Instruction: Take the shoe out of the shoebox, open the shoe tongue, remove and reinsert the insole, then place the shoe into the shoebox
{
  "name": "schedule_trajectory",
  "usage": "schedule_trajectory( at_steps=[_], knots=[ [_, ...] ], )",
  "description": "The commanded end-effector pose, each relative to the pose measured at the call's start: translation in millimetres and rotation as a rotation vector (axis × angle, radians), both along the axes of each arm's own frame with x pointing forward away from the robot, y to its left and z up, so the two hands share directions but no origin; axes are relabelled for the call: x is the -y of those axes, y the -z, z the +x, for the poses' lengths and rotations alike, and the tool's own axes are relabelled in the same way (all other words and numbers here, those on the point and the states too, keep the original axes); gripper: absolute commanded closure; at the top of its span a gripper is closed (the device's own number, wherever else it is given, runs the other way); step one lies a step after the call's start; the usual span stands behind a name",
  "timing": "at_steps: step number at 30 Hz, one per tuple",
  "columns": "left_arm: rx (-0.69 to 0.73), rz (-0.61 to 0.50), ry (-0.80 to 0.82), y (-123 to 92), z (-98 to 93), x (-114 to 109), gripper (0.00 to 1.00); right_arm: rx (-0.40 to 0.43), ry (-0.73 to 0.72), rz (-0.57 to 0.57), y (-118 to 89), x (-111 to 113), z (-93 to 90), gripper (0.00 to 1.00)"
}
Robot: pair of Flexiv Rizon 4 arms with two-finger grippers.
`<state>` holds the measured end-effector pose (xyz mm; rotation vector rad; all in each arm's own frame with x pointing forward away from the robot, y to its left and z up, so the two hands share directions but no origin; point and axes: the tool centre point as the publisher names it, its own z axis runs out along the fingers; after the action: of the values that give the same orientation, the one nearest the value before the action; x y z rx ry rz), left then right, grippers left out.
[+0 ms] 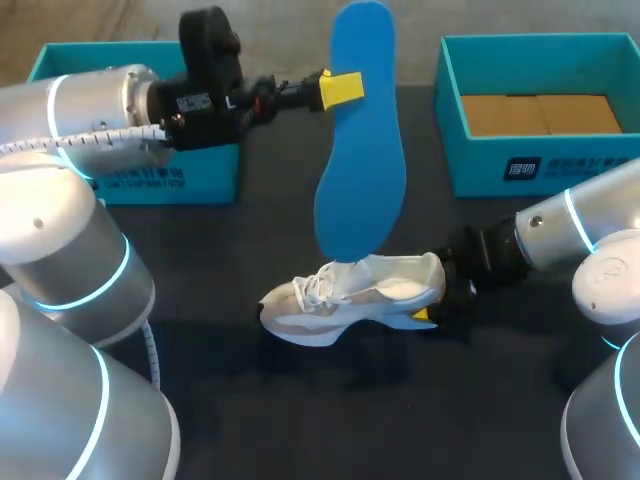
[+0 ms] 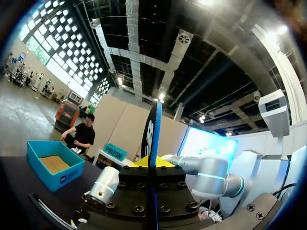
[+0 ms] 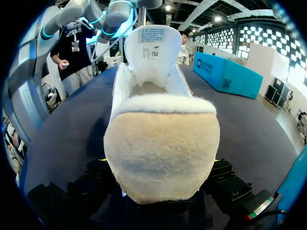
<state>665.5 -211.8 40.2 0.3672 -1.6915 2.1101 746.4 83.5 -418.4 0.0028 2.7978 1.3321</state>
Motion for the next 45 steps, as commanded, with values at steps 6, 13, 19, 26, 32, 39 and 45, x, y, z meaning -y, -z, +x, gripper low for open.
schedule_trajectory(
  at_steps=[6,13,19,26,32,39,45],
  knots=[
    [-0.186,-0.074,-0.029,-39,-9.5,13,1.00,0.000,0.001,-0.004,0,-1,0.0,1.00],
    [-0.376,-0.079,0.008,-60,-23.4,3,1.00,0.000,0.001,-0.004,0,-1,0.0,1.00],
    [-0.411,-0.067,0.044,-62,-38.6,-3,1.00,0.000,0.001,-0.004,0,-1,0.0,1.00],
    [-0.308,-0.047,0.013,-51,-30.2,-8,1.00,0.000,0.001,-0.004,0,-1,0.0,1.00],
    [-0.272,-0.008,0.005,-39,-8.4,-16,1.00,0.000,0.001,-0.004,0,-1,0.0,1.00],
    [-0.292,-0.004,0.106,-30,4.4,-18,1.00,0.000,0.001,-0.004,0,-1,0.0,1.00],
    [-0.304,-0.013,0.115,-28,9.6,-19,1.00,0.000,0.001,-0.004,0,-1,0.0,1.00]
  ],
)
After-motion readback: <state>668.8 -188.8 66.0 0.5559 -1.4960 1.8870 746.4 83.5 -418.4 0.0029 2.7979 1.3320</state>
